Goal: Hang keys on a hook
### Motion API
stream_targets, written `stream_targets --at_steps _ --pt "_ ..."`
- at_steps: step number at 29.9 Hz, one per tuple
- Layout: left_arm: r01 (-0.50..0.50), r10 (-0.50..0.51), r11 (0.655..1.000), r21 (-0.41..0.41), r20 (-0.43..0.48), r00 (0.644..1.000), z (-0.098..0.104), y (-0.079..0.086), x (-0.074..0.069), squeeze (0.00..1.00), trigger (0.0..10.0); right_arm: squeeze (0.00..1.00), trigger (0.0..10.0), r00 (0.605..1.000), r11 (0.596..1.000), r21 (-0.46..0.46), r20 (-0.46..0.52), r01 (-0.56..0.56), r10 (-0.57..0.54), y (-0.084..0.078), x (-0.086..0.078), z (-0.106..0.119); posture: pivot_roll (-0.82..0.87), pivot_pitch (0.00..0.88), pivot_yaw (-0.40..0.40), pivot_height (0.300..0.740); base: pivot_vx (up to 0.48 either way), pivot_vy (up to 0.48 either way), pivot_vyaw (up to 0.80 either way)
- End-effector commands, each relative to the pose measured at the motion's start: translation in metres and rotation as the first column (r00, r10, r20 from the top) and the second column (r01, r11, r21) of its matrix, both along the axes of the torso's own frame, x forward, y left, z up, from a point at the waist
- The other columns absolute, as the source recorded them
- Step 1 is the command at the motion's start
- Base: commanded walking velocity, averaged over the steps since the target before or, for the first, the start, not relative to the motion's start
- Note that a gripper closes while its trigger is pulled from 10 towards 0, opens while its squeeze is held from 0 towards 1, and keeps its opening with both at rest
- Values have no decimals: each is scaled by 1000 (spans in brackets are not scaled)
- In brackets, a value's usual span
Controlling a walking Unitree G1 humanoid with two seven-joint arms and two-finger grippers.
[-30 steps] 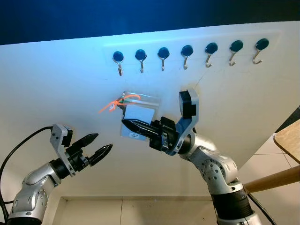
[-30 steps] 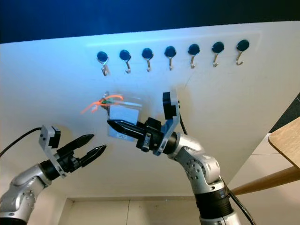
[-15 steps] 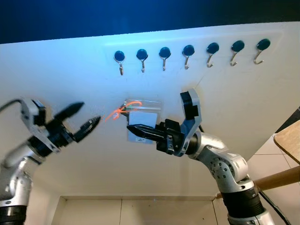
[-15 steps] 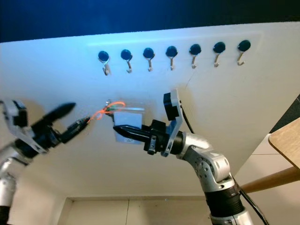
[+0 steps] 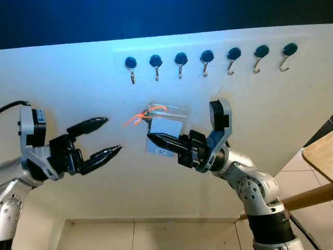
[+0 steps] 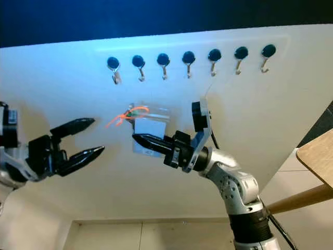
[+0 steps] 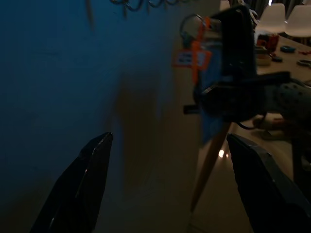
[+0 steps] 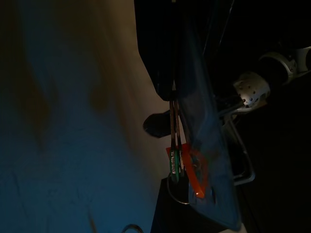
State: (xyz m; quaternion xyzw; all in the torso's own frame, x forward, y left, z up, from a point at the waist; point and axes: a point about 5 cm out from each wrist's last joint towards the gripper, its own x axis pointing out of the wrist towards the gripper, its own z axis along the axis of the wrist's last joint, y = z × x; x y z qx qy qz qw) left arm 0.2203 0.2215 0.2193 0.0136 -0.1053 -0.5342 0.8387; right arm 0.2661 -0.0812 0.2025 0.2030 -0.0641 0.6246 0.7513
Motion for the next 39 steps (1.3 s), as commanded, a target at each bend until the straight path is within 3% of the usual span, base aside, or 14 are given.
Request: stream_targets --at_steps 1,9,12,13,14,15,21,27,28,29,30,39 --pt "20 -20 999 30 3 1000 5 1 -4 0 10000 0 0 1000 1000 16 -12 12 -12 -3 1 -2 -80 61 71 740 0 0 0" --pt "25 -25 1000 8 -5 1000 11 -6 -1 0 10000 0 0 1000 999 -45 -14 13 -14 0 0 -11 -80 55 72 740 0 0 0" --pt "61 -62 996 -66 -20 998 14 -19 1 0 10000 0 0 1000 997 -72 -15 10 -11 5 -1 -17 -80 55 72 740 0 0 0" --pt "78 -80 993 -86 -22 997 14 -23 1 0 4353 0 0 1000 997 -73 -16 7 -8 6 -1 -17 -79 53 75 740 0 0 0" --pt "78 -80 993 -86 -22 997 14 -23 1 0 4353 0 0 1000 997 -73 -16 7 -8 6 -1 -17 -79 53 75 740 0 0 0" --pt "104 -107 990 -100 -30 994 14 -27 -1 0 0 0 0 1000 997 -74 -15 5 -7 7 -2 -17 -79 53 75 740 0 0 0" --pt "196 -204 975 -104 -73 976 7 -38 -9 0 0 0 0 1000 998 -64 -9 4 -4 7 -2 -16 -79 53 75 740 0 0 0" --pt "170 -178 982 -82 -101 979 0 -41 -7 0 0 0 0 1000 999 -55 -1 0 0 7 -3 -14 -84 60 74 740 0 0 0" --pt "149 -155 987 -67 -103 983 -2 -41 -4 0 1922 0 0 1000 999 -54 1 -3 3 7 -3 -14 -84 60 74 740 0 0 0" --pt "131 -136 990 -54 -103 985 -3 -42 -2 0 7608 0 0 1000 999 -54 2 -7 7 7 -4 -13 -84 60 74 740 0 0 0" --pt "117 -121 992 -48 -103 987 -4 -43 0 0 10000 0 0 1000 998 -55 3 -11 11 8 -4 -13 -84 62 72 740 0 0 0" --pt "55 -60 996 -63 -77 995 -2 -48 10 0 10000 0 0 1000 997 -73 6 -28 29 10 -7 -15 -84 62 72 740 0 0 0"
